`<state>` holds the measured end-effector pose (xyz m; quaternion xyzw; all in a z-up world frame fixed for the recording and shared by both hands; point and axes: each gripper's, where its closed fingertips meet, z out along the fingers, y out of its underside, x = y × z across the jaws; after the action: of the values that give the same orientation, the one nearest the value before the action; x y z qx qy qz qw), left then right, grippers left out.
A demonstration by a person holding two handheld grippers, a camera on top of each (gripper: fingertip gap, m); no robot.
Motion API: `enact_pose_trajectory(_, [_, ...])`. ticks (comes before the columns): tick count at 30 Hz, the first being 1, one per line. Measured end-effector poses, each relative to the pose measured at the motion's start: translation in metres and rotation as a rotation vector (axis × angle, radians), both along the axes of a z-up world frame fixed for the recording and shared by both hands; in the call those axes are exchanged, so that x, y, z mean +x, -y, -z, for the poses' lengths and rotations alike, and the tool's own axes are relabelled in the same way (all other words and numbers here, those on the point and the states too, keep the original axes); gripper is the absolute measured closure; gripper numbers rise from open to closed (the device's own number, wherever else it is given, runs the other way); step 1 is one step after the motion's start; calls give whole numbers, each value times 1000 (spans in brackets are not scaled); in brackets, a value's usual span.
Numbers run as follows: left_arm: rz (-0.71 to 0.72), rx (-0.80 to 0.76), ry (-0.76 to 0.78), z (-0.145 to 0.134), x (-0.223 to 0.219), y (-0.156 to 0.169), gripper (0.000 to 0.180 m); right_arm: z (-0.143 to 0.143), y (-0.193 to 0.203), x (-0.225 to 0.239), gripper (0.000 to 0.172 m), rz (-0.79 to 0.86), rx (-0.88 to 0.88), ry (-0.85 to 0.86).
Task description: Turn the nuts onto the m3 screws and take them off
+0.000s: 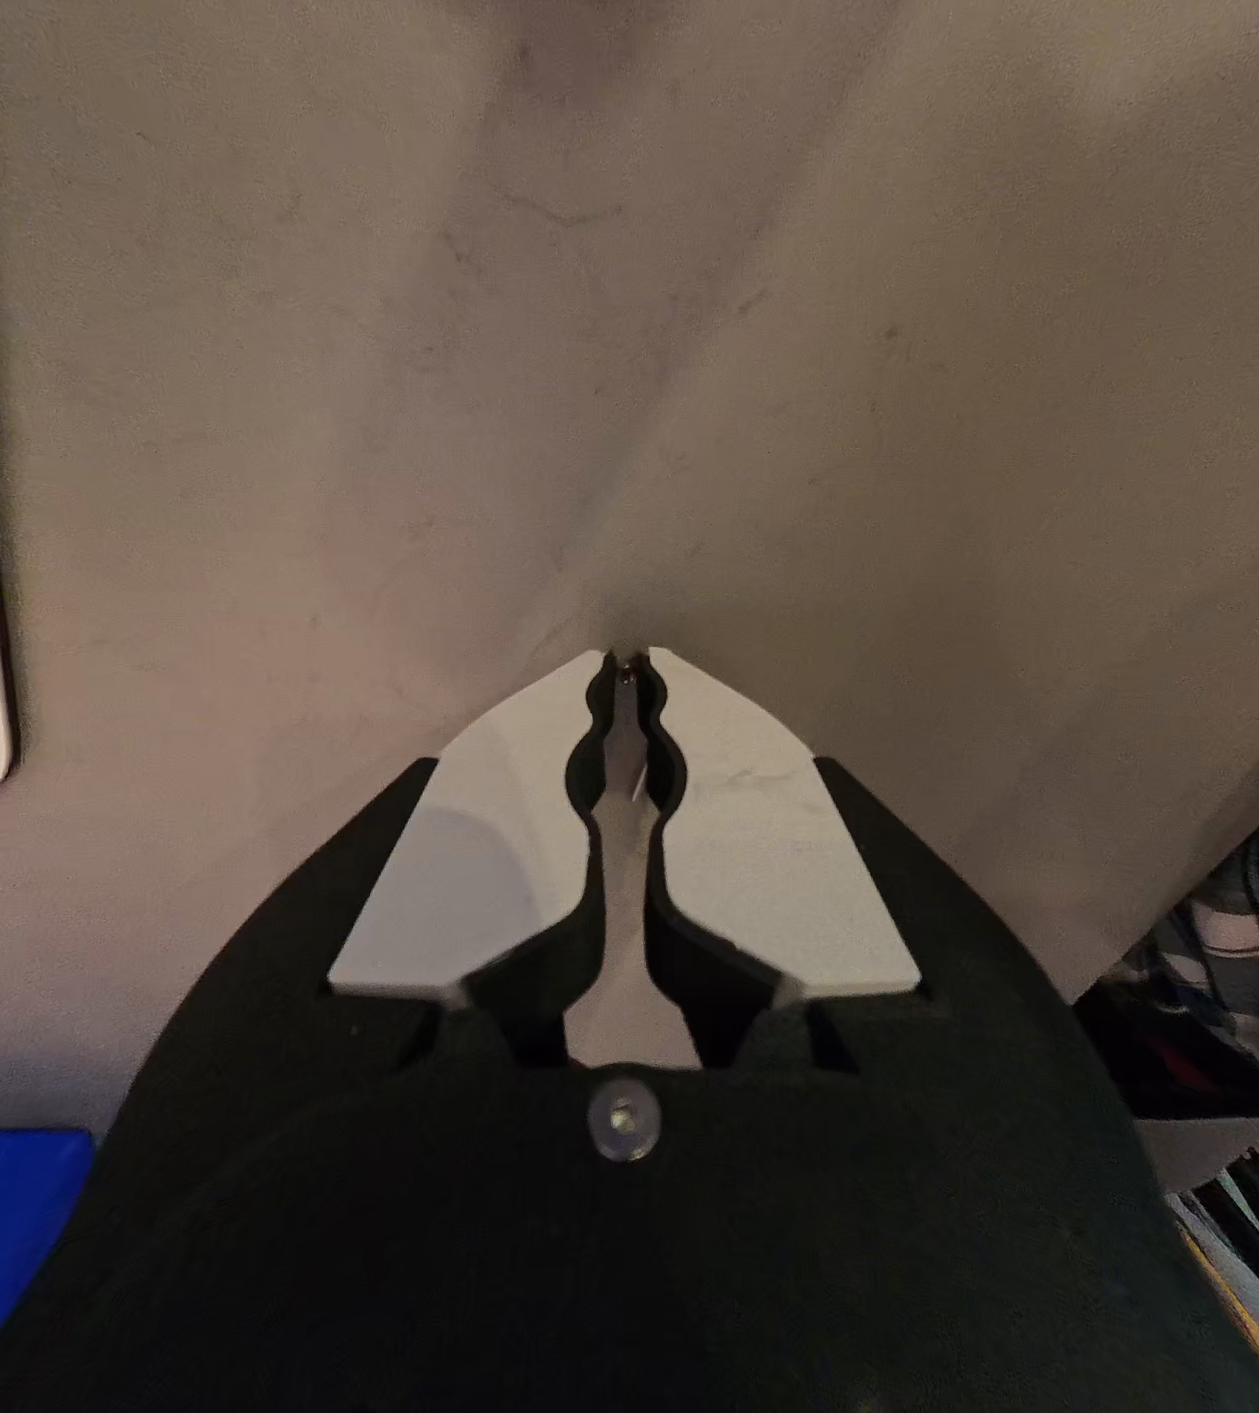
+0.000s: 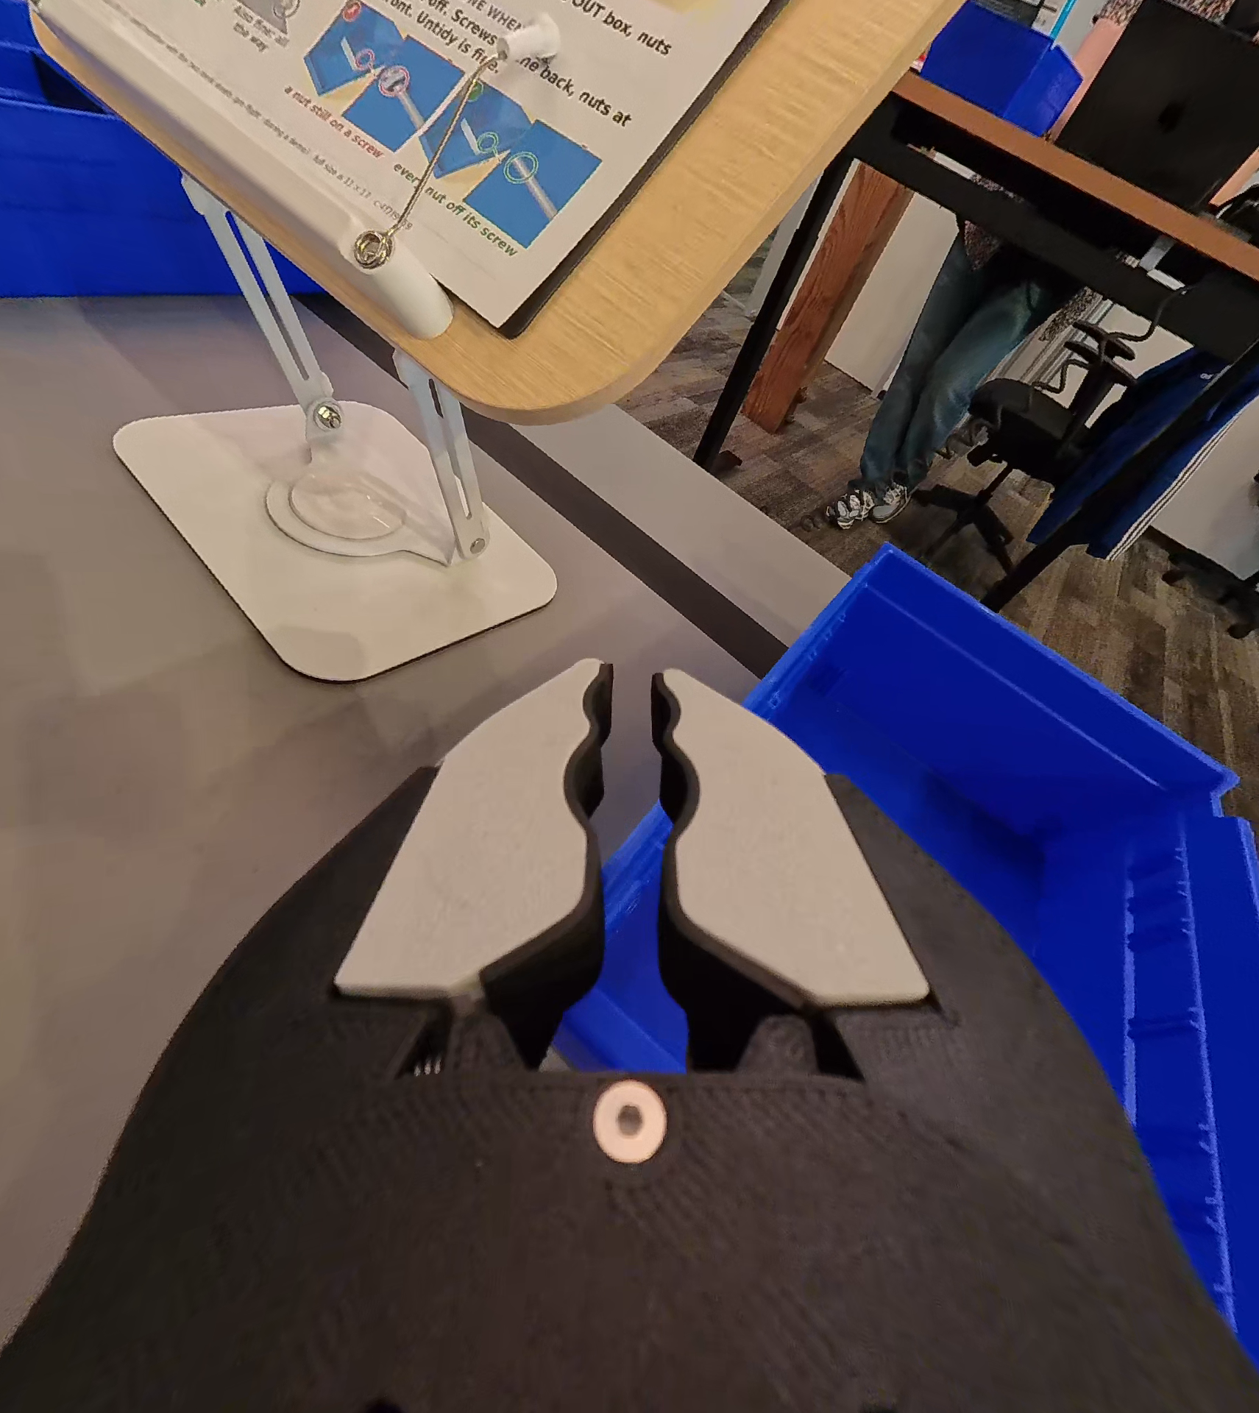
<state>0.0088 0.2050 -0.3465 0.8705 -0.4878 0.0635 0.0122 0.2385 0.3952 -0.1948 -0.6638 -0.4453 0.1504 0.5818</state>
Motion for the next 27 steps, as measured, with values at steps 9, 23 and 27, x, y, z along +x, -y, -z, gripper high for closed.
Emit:
enact_pose_trajectory(9, [26,85,29,-20,-9,-2,162,-1,-1,2,162,3,0,-4])
enact_pose_trajectory(23, [93,103,5,-2,-23,20,173,-3,1,2,162,1,5,-7])
enact_pose_trajectory(27, [108,145,-3,-2,-22,18,178,-5,2,1,162,-1,15,-6])
